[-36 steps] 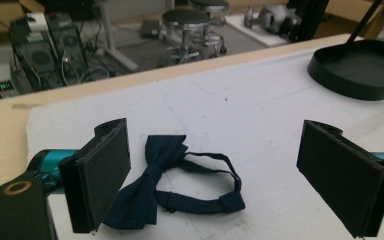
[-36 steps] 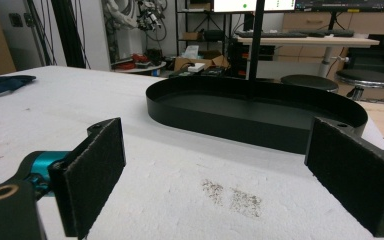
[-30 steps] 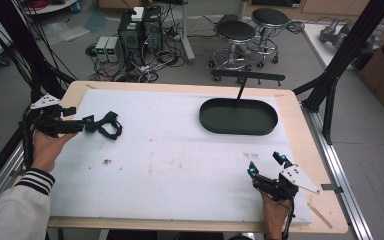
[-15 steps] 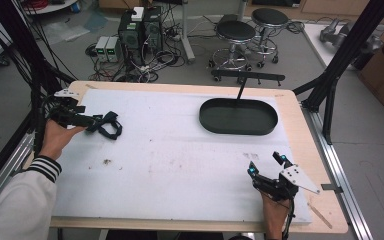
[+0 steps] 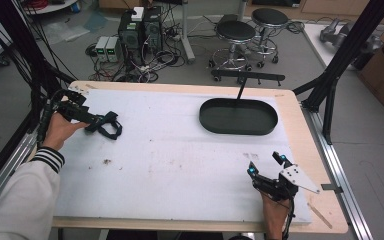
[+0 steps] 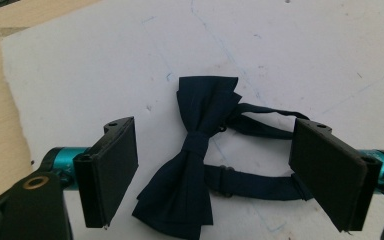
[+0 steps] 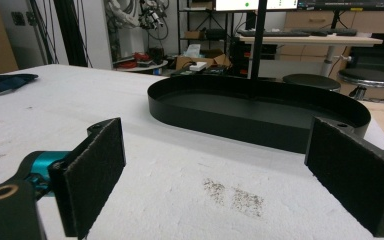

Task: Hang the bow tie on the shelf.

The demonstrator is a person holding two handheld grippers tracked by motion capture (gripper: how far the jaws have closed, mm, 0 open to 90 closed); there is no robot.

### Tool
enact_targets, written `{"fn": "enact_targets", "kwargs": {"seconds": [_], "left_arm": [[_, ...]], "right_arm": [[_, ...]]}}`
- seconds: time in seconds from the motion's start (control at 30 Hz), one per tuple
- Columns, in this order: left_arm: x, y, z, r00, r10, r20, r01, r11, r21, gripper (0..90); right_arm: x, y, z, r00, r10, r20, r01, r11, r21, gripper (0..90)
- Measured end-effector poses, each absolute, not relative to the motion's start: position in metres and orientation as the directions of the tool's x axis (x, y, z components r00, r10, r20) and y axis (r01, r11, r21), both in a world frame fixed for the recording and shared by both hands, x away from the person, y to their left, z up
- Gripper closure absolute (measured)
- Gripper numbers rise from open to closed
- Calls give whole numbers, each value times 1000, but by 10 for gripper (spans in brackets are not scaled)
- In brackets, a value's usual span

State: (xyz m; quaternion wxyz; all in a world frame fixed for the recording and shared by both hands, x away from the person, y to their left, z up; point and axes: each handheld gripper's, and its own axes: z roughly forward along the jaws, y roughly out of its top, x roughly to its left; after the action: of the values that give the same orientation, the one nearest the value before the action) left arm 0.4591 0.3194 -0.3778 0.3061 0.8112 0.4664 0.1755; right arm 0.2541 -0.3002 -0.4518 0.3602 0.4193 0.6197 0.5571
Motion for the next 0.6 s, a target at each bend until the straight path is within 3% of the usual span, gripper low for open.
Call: {"fn": "enact_targets", "kwargs": {"seconds": [0.33,0.6], "left_arm": [[466,318,-386,486,873,-19,686,-368,628,236],[472,311,-401,498,866,36,700,-426,573,247]], "right_arm": [[255,-300,-452,-389,921,18,117,30,993,82],[254,-300,-452,-390,920,22,123,28,992,82]]}}
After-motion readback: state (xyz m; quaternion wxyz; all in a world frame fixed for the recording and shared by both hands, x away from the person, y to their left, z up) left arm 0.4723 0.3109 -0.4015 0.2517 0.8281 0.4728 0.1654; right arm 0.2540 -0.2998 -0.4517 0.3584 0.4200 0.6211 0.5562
